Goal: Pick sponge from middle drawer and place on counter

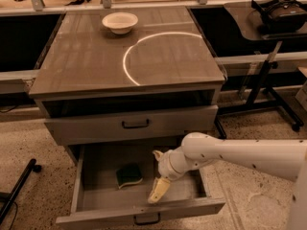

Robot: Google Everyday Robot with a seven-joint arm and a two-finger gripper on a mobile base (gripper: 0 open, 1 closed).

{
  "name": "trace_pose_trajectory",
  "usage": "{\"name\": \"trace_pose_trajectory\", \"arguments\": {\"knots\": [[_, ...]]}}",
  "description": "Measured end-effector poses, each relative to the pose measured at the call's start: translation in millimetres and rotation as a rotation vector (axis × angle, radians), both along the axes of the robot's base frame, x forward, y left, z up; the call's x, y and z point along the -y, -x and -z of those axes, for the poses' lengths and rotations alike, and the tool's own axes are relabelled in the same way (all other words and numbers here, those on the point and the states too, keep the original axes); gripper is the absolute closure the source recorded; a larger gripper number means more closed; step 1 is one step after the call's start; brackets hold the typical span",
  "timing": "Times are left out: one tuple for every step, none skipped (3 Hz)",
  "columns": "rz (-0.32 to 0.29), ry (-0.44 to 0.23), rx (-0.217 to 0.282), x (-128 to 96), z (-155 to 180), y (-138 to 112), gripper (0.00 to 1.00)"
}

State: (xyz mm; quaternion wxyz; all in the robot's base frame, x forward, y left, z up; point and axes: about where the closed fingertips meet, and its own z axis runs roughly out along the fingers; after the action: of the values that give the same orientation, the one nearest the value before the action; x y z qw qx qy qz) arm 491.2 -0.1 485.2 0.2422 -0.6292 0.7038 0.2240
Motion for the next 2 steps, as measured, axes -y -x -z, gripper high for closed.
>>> {"name": "trace_pose_trajectory", "arguments": {"knots": [[-0.068, 0.013, 0.08, -27.8, 41.9, -38.9, 0.0], [-0.068, 0.013, 0.08, -27.8, 41.9, -38.9, 0.0]]}}
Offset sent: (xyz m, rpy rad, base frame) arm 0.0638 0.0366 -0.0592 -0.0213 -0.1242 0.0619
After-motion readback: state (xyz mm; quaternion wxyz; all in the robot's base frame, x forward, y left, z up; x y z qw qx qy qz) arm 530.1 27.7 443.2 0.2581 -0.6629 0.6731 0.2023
